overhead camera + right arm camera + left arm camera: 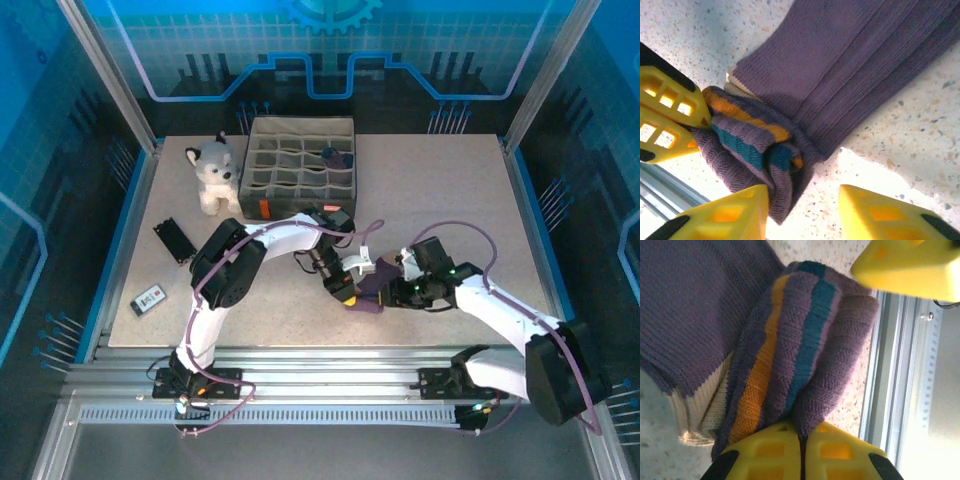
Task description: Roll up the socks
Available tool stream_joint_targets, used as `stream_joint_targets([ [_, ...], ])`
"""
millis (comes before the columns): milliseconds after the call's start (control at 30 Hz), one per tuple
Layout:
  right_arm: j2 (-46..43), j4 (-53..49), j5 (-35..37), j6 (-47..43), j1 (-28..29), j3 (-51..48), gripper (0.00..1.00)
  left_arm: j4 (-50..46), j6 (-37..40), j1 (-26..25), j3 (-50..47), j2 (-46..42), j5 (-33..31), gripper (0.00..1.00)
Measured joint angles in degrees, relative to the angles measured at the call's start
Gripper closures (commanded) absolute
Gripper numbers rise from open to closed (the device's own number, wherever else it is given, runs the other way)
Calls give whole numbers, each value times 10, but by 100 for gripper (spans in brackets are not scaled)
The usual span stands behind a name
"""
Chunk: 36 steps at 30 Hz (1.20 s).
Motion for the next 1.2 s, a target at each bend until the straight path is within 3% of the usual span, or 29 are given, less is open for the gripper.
stream_joint_targets([
  [233,-67,30,12,-13,17,-12,49,-37,-13,4,27,19,8,100],
  [400,-98,61,45,-43,81,-23,47,-46,-23,5,34,26,17,100],
  [533,-129,125,68,-79,140,-57,46,-55,-25,10,41,32,28,100],
  [667,-148,205,80,-96,147,-117,44,-61,-25,15,43,33,34,100],
  [933,-112,291,74,-109,146,-142,45,-73,-25,20,44,37,40,100],
  [1200,-19,296,66,-108,141,-109,47,-78,-25,26,48,41,49,100],
])
